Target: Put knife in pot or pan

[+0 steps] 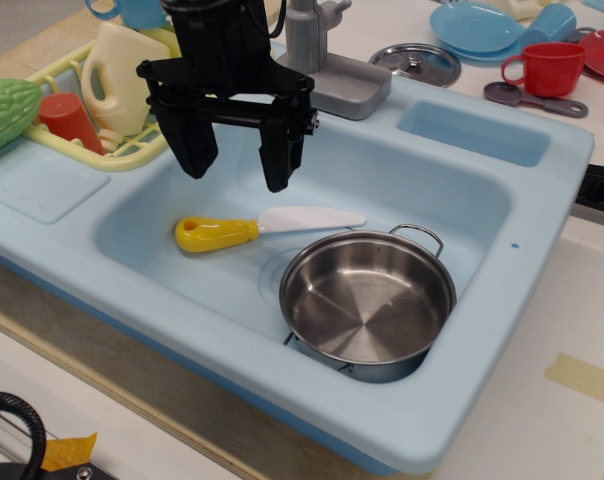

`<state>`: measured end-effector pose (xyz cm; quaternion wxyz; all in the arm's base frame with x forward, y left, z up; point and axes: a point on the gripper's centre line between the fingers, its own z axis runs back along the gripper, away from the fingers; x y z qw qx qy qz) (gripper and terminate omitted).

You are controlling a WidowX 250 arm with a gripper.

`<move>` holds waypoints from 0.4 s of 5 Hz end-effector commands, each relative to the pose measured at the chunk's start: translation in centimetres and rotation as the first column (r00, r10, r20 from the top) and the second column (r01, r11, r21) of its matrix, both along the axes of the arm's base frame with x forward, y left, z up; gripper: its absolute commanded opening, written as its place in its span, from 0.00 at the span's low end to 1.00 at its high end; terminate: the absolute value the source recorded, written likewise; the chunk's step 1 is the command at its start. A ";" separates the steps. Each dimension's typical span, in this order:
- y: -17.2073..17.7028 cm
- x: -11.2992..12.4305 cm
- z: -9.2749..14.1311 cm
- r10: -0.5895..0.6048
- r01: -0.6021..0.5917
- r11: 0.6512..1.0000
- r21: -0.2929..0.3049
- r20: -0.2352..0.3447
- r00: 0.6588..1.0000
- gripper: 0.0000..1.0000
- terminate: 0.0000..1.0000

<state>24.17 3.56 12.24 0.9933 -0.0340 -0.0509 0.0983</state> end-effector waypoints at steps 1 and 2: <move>0.0 0.0 0.0 0.000 0.000 1.000 0.000 0.000 1.000 1.00 0.00; 0.4 0.3 0.2 -0.247 0.246 0.969 0.022 0.052 0.968 1.00 0.00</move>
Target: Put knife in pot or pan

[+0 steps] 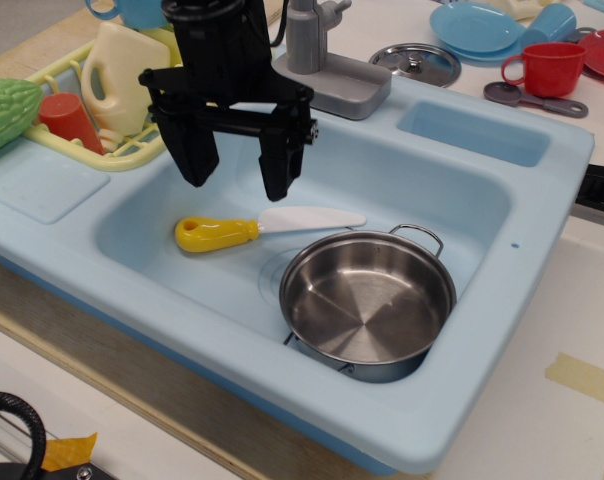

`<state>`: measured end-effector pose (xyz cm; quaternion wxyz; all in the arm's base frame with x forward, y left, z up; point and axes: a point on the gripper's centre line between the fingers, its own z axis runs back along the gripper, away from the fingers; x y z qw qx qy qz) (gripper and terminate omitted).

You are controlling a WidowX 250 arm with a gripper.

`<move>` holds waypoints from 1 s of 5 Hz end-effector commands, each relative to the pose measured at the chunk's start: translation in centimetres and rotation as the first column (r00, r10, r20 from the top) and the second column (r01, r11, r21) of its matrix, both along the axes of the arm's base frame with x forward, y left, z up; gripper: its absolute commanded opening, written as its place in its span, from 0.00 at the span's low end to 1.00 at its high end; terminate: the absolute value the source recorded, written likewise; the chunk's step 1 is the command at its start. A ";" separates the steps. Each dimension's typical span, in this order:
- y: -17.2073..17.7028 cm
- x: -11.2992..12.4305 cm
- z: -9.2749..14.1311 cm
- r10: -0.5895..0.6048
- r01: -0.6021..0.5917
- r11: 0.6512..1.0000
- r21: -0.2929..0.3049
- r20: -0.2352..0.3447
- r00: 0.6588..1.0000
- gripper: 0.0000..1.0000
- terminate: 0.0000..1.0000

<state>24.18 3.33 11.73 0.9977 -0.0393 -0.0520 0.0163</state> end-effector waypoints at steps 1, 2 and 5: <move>0.4 0.1 1.0 -0.309 0.302 0.950 0.080 0.102 0.946 1.00 0.00; 0.4 0.0 0.8 -0.442 0.429 0.896 0.118 0.125 0.888 1.00 0.00; 0.5 0.0 -1.7 -0.516 0.509 0.856 0.093 0.105 0.850 1.00 0.00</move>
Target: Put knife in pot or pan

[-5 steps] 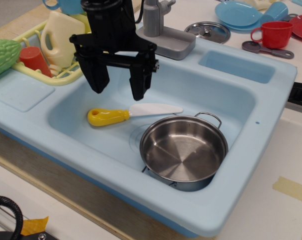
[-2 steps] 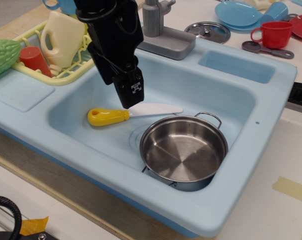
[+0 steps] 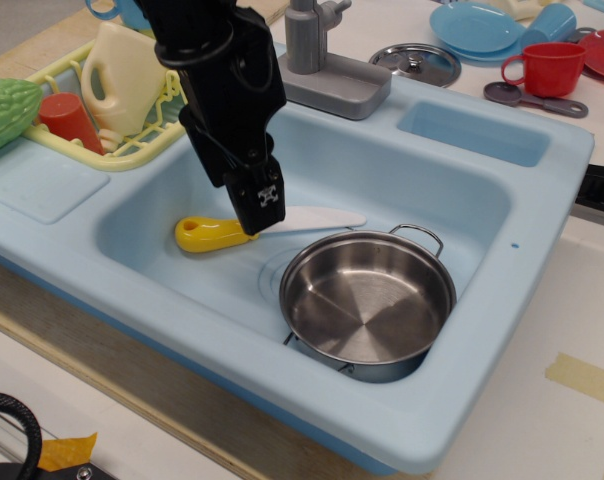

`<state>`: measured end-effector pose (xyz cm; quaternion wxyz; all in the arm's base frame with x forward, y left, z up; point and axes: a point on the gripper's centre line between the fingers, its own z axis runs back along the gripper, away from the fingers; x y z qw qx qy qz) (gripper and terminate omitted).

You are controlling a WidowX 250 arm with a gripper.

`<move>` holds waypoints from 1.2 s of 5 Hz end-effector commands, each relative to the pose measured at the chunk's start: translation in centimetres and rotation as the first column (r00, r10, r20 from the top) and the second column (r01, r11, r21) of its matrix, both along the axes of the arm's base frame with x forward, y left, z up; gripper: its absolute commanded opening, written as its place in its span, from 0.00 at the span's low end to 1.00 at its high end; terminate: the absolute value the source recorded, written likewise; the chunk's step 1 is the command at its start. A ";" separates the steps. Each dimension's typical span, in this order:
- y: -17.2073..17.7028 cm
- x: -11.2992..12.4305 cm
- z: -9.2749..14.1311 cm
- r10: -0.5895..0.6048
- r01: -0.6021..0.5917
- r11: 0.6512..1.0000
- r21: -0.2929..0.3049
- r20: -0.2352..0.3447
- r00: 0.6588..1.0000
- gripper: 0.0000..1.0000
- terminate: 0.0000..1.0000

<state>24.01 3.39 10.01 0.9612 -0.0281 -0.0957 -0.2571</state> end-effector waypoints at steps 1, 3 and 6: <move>0.6 0.3 -1.1 0.030 -0.030 0.999 0.016 0.022 0.999 1.00 0.00; 1.3 2.0 -2.2 0.045 -0.048 0.996 0.080 0.036 0.998 1.00 0.00; 1.6 2.1 -4.3 0.065 -0.065 0.996 0.061 0.016 0.998 1.00 0.00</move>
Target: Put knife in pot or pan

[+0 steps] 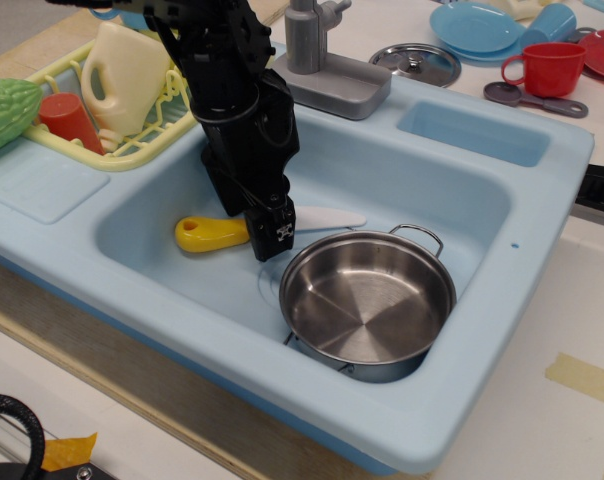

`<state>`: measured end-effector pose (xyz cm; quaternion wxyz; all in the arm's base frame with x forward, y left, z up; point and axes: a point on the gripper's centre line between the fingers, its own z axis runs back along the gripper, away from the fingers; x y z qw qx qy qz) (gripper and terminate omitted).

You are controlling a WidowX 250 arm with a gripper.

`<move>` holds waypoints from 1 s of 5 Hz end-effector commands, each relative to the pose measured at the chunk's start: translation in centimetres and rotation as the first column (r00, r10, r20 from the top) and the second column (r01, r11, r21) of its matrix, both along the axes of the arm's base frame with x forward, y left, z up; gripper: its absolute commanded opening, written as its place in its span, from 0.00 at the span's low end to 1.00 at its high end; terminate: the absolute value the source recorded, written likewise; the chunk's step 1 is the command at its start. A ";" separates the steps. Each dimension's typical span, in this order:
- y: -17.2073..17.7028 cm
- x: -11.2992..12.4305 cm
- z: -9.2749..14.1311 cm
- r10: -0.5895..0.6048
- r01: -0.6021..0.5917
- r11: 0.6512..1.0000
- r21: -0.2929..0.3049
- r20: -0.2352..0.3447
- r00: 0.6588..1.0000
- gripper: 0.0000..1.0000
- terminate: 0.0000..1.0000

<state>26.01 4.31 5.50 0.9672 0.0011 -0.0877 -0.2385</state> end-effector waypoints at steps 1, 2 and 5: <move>0.7 0.0 0.0 0.028 -0.028 1.000 -0.001 0.021 0.999 0.00 0.00; 0.7 0.1 0.1 0.028 -0.028 1.000 -0.001 0.024 0.999 0.00 0.00; -0.4 1.4 6.0 0.027 -0.036 0.996 0.078 0.112 0.993 0.00 0.00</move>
